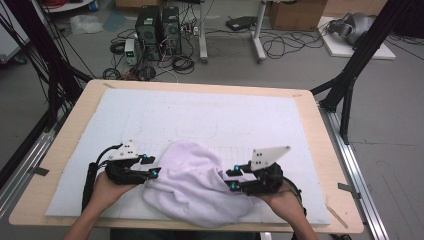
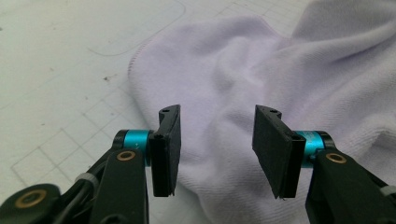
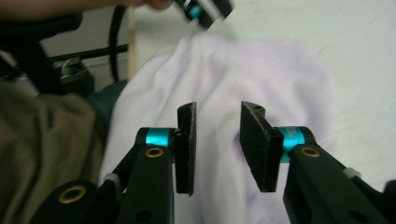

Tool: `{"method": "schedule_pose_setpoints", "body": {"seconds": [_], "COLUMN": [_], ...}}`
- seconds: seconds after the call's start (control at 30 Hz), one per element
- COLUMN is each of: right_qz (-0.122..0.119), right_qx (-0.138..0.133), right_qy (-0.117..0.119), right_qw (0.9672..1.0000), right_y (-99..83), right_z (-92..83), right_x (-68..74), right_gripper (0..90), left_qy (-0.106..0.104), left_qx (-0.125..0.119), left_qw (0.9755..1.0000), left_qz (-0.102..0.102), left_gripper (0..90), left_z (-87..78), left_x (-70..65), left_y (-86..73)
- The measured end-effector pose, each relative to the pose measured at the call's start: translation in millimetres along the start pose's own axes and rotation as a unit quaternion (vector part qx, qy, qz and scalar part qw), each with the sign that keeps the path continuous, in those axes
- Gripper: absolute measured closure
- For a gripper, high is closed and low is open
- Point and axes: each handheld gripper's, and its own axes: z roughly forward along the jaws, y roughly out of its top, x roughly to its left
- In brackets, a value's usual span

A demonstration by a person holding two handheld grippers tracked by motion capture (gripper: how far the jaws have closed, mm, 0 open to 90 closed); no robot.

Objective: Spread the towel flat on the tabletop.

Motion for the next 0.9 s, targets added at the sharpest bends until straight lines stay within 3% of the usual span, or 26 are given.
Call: {"method": "schedule_pose_setpoints", "body": {"seconds": [0.1, 0.2, 0.27, 0.43, 0.63, 0.7, 0.77, 0.8, 0.9], "right_qz": [-0.010, -0.008, 0.013, 0.031, 0.069, 0.072, 0.062, 0.054, 0.056], "right_qx": [0.006, 0.021, 0.021, 0.053, 0.089, 0.102, 0.117, 0.120, 0.098], "right_qy": [-0.018, -0.026, -0.017, -0.026, -0.038, -0.042, -0.034, -0.025, -0.020], "right_qw": [0.9998, 0.9994, 0.9995, 0.9977, 0.9929, 0.9913, 0.9907, 0.9910, 0.9934], "right_y": [16.2, 19.5, 17.0, 8.2, -7.7, -11.6, -13.4, -13.2, -8.2], "right_z": [14.8, 35.5, 50.5, 82.5, 104.4, 109.8, 114.0, 114.6, 108.6], "right_x": [-21.4, -43.5, -57.9, -82.3, -104.9, -108.3, -109.1, -108.9, -107.5], "right_gripper": [61.9, 59.1, 57.6, 55.9, 54.2, 61.8, 79.8, 84.7, 86.3], "left_qy": [0.011, 0.024, 0.029, 0.036, 0.022, 0.021, 0.013, 0.019, 0.030], "left_qx": [0.008, 0.012, 0.009, 0.019, 0.051, 0.063, 0.061, 0.062, 0.063], "left_qw": [0.9999, 0.9997, 0.9995, 0.9991, 0.9982, 0.9976, 0.9979, 0.9979, 0.9976], "left_qz": [-0.001, -0.001, -0.004, -0.014, -0.021, -0.017, -0.017, -0.010, -0.004], "left_gripper": [51.2, 48.8, 46.3, 46.8, 57.4, 65.3, 78.1, 84.3, 86.5], "left_z": [2.2, 3.9, 5.0, 16.8, 36.6, 40.1, 40.4, 39.7, 37.1], "left_x": [3.0, 4.7, 6.4, 14.2, 21.7, 22.7, 22.6, 21.5, 22.0], "left_y": [-2.9, -4.5, -5.4, -5.5, -8.5, -9.7, -9.2, -8.0, -0.9]}}
